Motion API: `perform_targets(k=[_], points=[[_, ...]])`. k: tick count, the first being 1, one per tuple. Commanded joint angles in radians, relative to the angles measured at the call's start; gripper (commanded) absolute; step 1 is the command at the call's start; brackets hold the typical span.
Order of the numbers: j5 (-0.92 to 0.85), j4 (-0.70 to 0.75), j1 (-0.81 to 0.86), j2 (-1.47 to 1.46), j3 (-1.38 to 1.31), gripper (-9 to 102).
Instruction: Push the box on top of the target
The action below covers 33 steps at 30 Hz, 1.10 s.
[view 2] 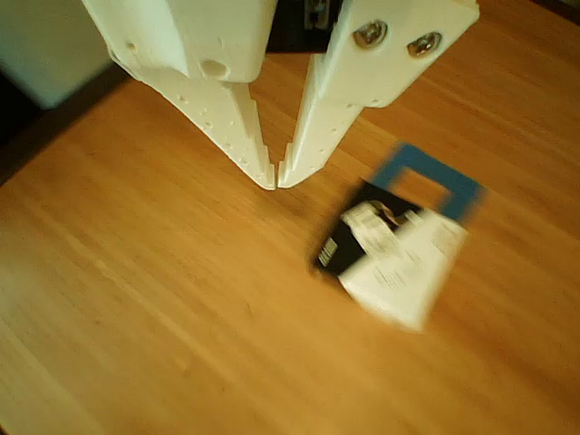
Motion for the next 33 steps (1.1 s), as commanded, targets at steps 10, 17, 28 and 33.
perform_targets(k=[10, 17, 28, 33], points=[[0.356, 0.021, -0.046, -0.109, -0.236, 0], [0.529, 0.0, -0.081, -0.176, -0.322, 0], [0.505, -0.362, -0.083, -0.064, -0.167, 0], [0.44, -0.499, -0.067, -0.035, -0.04, 0]])
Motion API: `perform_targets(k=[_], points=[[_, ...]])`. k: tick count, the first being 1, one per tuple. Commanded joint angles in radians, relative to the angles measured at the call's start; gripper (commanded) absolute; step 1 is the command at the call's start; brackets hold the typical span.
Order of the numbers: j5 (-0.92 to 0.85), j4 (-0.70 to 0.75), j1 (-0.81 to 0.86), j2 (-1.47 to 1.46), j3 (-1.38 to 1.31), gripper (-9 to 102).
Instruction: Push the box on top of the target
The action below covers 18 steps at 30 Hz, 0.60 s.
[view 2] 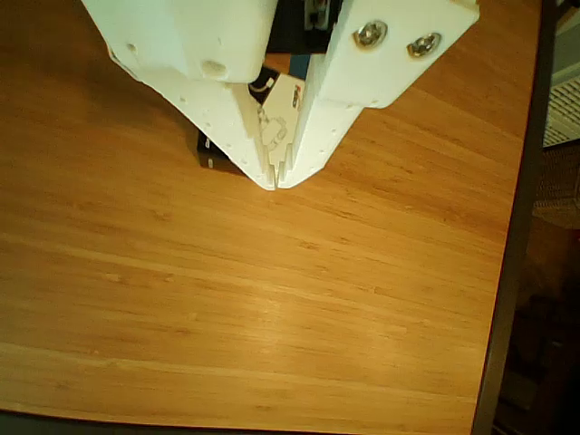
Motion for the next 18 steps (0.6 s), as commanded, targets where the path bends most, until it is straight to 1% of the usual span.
perform_targets(k=[1, 8, 18], points=[[-0.029, -0.095, 0.018, 0.063, 0.061, 0], [-0.066, -0.252, 0.04, 0.041, 0.204, 0], [-0.103, -0.339, 0.064, -0.043, 0.241, 0]])
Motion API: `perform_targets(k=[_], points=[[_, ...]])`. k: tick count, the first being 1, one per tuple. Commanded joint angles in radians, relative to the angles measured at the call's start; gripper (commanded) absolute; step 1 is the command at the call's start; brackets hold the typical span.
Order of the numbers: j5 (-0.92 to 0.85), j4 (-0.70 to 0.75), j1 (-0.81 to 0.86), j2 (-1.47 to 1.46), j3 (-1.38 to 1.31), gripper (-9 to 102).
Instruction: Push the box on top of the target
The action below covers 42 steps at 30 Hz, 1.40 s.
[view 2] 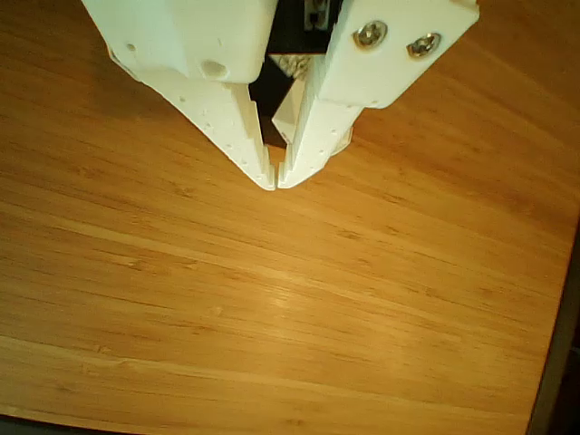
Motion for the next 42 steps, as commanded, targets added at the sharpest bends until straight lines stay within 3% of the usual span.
perform_targets(k=[1, 8, 26, 42], points=[[-0.009, -0.04, 0.009, -0.008, 0.002, 0], [-0.018, -0.072, -0.009, -0.051, 0.011, 0], [0.043, 0.031, -0.12, 0.014, 0.084, 0], [0.028, 0.12, -0.107, 0.103, 0.121, 0]])
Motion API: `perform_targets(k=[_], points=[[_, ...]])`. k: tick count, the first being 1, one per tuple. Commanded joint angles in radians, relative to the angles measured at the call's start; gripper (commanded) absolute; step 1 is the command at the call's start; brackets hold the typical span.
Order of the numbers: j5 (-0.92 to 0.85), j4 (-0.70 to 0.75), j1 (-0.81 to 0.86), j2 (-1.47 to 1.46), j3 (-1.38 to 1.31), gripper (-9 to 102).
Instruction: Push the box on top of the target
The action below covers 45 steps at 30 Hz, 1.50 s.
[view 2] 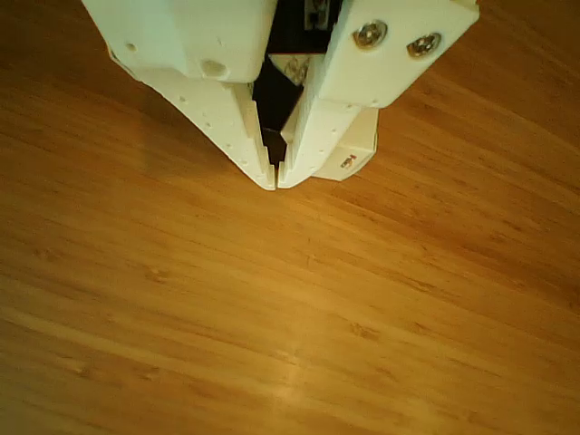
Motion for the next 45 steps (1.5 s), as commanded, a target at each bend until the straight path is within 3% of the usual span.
perform_targets(k=[1, 45], points=[[0.008, 0.018, -0.008, 0.06, 0.002, 0], [-0.005, 0.215, 0.005, 0.152, 0.08, 0]])
